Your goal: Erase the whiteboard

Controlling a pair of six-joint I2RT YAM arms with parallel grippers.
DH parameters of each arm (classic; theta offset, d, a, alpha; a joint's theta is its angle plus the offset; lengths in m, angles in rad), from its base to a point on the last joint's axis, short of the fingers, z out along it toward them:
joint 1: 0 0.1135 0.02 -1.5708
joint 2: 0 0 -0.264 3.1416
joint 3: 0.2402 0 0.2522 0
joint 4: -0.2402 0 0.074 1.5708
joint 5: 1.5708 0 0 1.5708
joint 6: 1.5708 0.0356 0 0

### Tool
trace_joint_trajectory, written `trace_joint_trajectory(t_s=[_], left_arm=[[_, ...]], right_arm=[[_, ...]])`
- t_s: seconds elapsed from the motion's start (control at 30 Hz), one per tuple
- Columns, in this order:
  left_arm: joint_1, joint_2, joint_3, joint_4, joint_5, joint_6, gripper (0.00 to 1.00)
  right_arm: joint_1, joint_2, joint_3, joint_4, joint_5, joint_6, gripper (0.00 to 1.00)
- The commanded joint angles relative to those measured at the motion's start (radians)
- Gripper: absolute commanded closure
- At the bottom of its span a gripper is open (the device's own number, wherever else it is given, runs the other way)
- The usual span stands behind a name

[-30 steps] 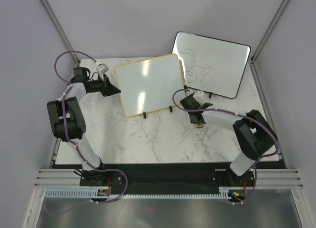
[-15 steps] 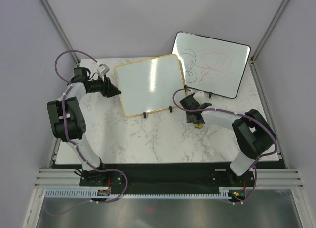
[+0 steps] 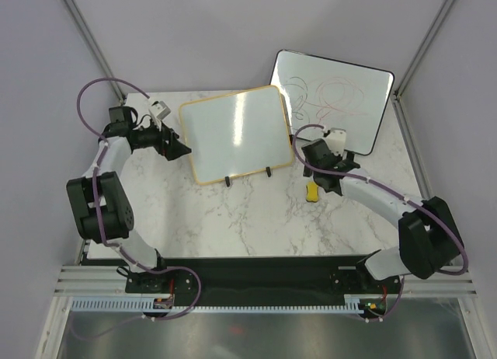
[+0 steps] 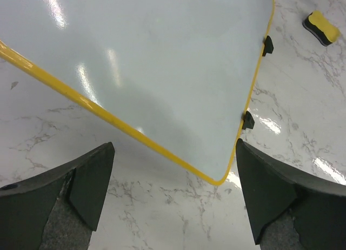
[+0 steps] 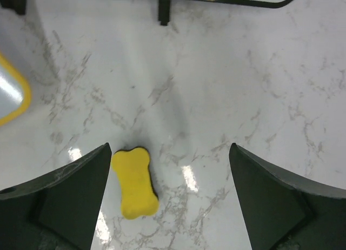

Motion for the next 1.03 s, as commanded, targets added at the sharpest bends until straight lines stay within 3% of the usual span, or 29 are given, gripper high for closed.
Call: trace_joint_trajectory(t_s=[0.0,0.13,0.17,0.2,0.37,0.47,0.77,1.0], left_arm=[[0.004,-0.157,-0.084,-0.046,-0.068,0.045,0.01],[0.003,-0.272,-0.183,-0.046,-0.068,0.045,0.01],[0.003,-0.293,-0.201,-0.046,-0.166,-0.055,0.01],[0.003,-0.327,-0.233,-0.037,-0.415,-0.074,0.01],[0.003,-0.410,-0.348,0.026,-0.702,-0.172,0.01],[0.003,-0.455,-0.424,0.076,-0.802,-0.218,0.01],[0.004,-0.603,-0.635,0.172,-0.921,-0.269,0.01],[0.001,-0.663,-0.663,0.160,-0.934,-0.282,0.01]], right_arm=[[-0.099,-0.079,-0.053,-0.014,0.072,0.035,0.02],[-0.237,-0.201,-0.153,0.027,0.051,0.055,0.02],[-0.270,-0.226,-0.179,0.045,0.034,0.057,0.02],[-0.328,-0.251,-0.236,0.064,-0.009,0.057,0.02],[-0.417,-0.413,-0.376,0.156,-0.049,0.079,0.02],[-0.426,-0.463,-0.428,0.193,-0.035,0.078,0.02],[-0.425,-0.444,-0.411,0.216,-0.152,0.014,0.02],[-0.425,-0.490,-0.419,0.219,-0.207,-0.035,0.02]])
